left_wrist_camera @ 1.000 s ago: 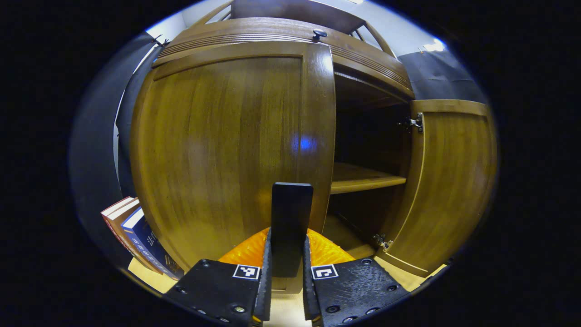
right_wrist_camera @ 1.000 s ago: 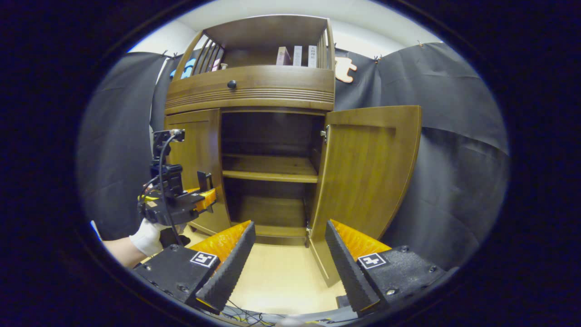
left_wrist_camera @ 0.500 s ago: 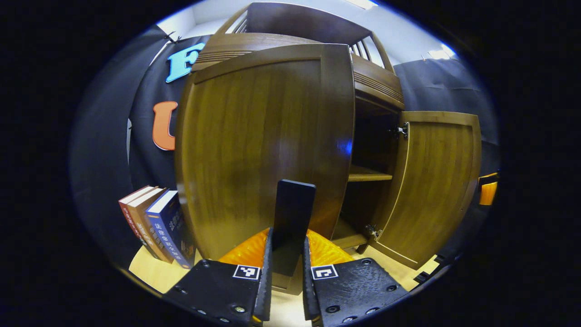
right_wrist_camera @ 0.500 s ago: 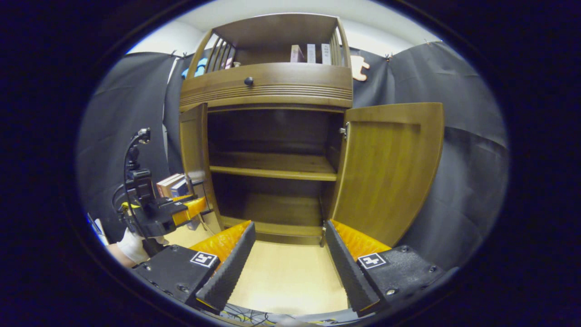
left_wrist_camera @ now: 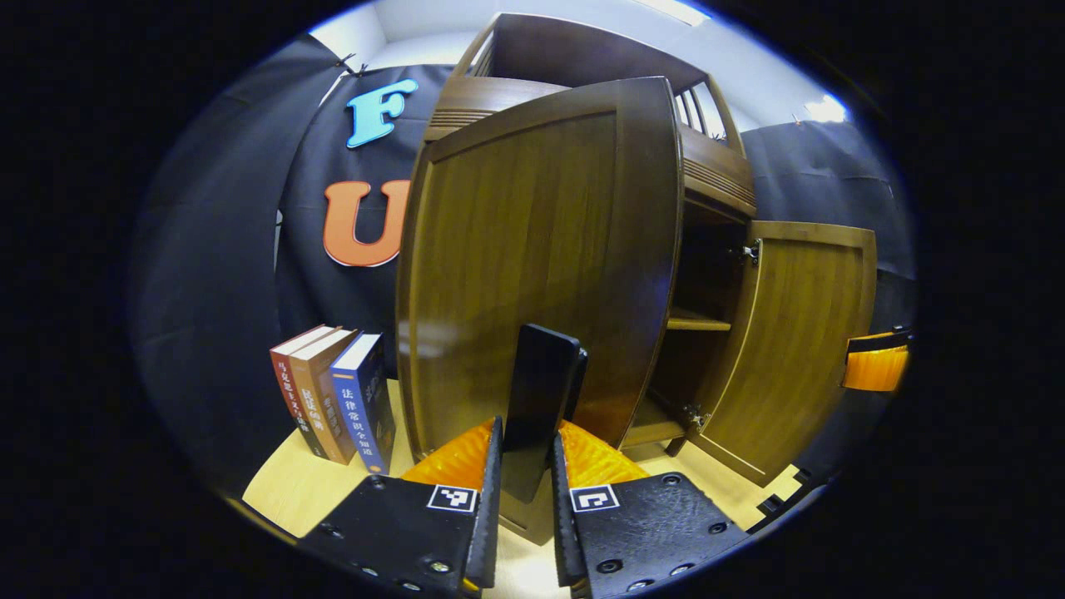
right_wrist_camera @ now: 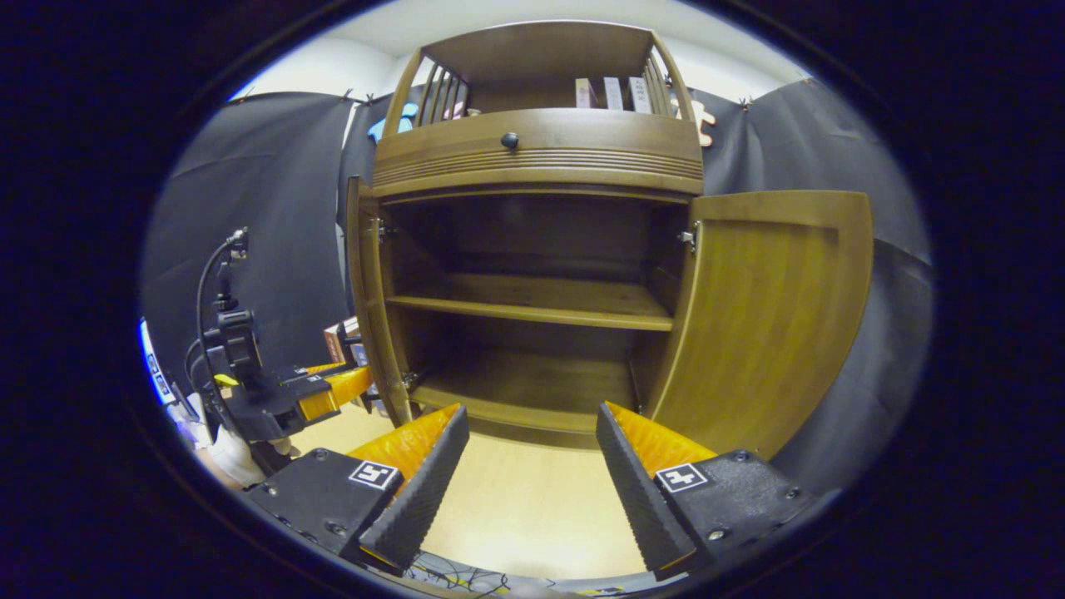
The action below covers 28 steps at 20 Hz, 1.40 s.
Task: Open the right door of the double-door shoe cabinet with the right hand, and open the left door with the left hand.
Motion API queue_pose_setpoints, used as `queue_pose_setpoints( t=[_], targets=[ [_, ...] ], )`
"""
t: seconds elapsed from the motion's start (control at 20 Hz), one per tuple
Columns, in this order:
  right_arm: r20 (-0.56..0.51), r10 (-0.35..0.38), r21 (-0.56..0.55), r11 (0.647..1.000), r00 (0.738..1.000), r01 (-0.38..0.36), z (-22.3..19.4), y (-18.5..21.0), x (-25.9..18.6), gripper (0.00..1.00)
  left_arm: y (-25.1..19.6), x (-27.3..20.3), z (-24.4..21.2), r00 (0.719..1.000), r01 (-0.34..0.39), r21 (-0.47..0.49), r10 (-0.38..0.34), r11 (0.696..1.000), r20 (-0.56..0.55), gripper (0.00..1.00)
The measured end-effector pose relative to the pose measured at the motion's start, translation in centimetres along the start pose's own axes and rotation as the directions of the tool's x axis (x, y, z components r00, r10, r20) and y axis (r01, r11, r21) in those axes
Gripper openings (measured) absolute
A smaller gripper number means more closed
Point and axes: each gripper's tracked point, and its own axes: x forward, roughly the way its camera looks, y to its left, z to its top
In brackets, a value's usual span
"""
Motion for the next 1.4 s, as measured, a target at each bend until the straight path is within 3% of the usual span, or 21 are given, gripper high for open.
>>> queue_pose_setpoints(
  t=[0.05,0.1,0.15,0.3,0.4,0.5,0.55,0.8,1.0,1.05,1.1,1.4],
  targets=[
    [-0.001,0.009,-0.002,1.000,1.000,-0.009,-0.1,0.3,0.2,0.98,0.5,-0.2,-0.2,1.000,-0.015,0.024,0.015,1.000,-0.007,0.27],
    [0.000,0.018,-0.003,1.000,1.000,-0.018,0.0,0.6,0.3,0.98,1.0,-1.2,0.0,1.000,-0.025,0.055,0.025,0.998,0.002,0.08],
    [0.001,0.025,-0.005,1.000,1.000,-0.025,0.0,0.9,0.3,0.98,1.5,-1.1,-0.1,0.999,-0.034,0.080,0.033,0.996,0.003,0.16],
    [0.000,0.042,-0.005,0.999,0.999,-0.042,0.0,1.5,0.8,0.98,3.0,-2.1,0.0,0.998,-0.068,0.113,0.066,0.991,0.018,0.16],
    [-0.001,0.046,-0.008,0.999,0.999,-0.046,-0.2,1.5,0.7,0.98,4.0,-2.4,0.1,0.995,-0.098,0.106,0.094,0.989,0.041,0.09],
    [-0.005,0.052,-0.011,0.999,0.999,-0.052,-0.3,1.8,0.8,0.98,5.5,-3.2,0.2,0.988,-0.150,0.125,0.143,0.981,0.061,0.12],
    [-0.006,0.058,-0.011,0.998,0.998,-0.058,-0.4,2.0,0.9,0.98,6.1,-3.2,0.1,0.987,-0.155,0.124,0.148,0.980,0.062,0.02],
    [-0.014,0.078,-0.025,0.997,0.997,-0.078,-0.6,2.8,1.1,0.98,8.8,-4.5,0.3,0.984,-0.166,0.092,0.158,0.982,0.081,0.00],
    [-0.021,0.097,-0.026,0.995,0.995,-0.097,-1.0,3.5,1.1,0.98,11.0,-4.9,0.4,0.988,-0.135,0.061,0.129,0.989,0.087,0.00],
    [-0.023,0.102,-0.026,0.994,0.995,-0.102,-1.1,3.8,1.1,0.98,11.7,-5.0,0.5,0.988,-0.130,0.069,0.123,0.989,0.090,0.07],
    [-0.024,0.106,-0.026,0.994,0.994,-0.107,-1.1,4.0,1.1,0.98,12.4,-5.0,0.5,0.989,-0.129,0.075,0.123,0.989,0.087,0.00],
    [-0.017,0.112,-0.028,0.993,0.994,-0.113,-0.7,4.0,0.6,0.98,15.0,-4.9,-0.2,0.999,-0.030,0.040,0.029,0.999,0.031,0.00]
  ],
)
